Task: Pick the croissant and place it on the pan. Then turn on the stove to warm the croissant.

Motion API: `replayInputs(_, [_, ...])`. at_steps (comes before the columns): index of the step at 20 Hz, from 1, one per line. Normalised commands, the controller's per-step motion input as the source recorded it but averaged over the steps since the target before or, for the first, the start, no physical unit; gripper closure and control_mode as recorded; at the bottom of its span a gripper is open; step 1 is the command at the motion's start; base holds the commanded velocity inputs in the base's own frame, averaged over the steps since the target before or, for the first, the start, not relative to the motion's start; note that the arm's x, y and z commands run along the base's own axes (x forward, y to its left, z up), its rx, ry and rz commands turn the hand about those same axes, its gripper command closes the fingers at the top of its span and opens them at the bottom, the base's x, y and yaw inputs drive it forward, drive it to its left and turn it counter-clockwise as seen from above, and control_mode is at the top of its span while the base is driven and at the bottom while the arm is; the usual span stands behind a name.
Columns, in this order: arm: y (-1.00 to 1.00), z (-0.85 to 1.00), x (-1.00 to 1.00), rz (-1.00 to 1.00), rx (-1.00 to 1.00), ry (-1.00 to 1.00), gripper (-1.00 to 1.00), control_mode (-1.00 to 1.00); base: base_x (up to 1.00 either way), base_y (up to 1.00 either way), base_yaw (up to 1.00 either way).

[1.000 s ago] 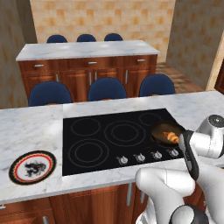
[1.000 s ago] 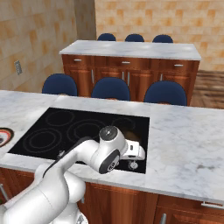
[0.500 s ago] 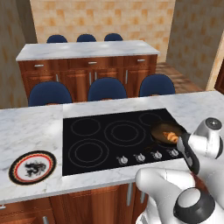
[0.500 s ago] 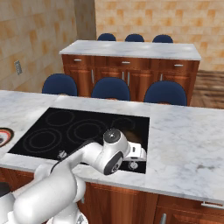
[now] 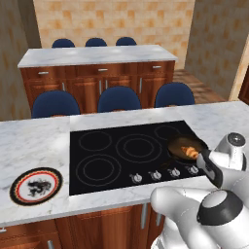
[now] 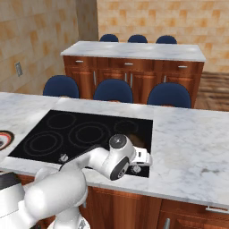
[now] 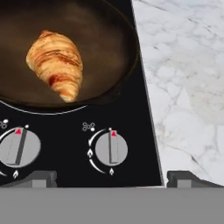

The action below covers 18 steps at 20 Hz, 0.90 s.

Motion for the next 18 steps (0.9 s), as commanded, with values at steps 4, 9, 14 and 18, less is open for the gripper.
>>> replayInputs(4, [0.00,-0.18,0.03,0.00,0.00,0.00,-1.00,-1.00,0.00,0.00,0.00])
replayInputs(9, [-0.01,-0.19,0.03,0.00,0.00,0.00,-1.00,-1.00,0.00,0.00,0.00])
replayInputs(14, [-0.03,-0.10,0.14,0.00,0.00,0.00,-1.00,-1.00,0.00,0.00,0.00])
replayInputs(18, [-0.09,-0.10,0.12,0.00,0.00,0.00,-1.00,-1.00,0.00,0.00,0.00])
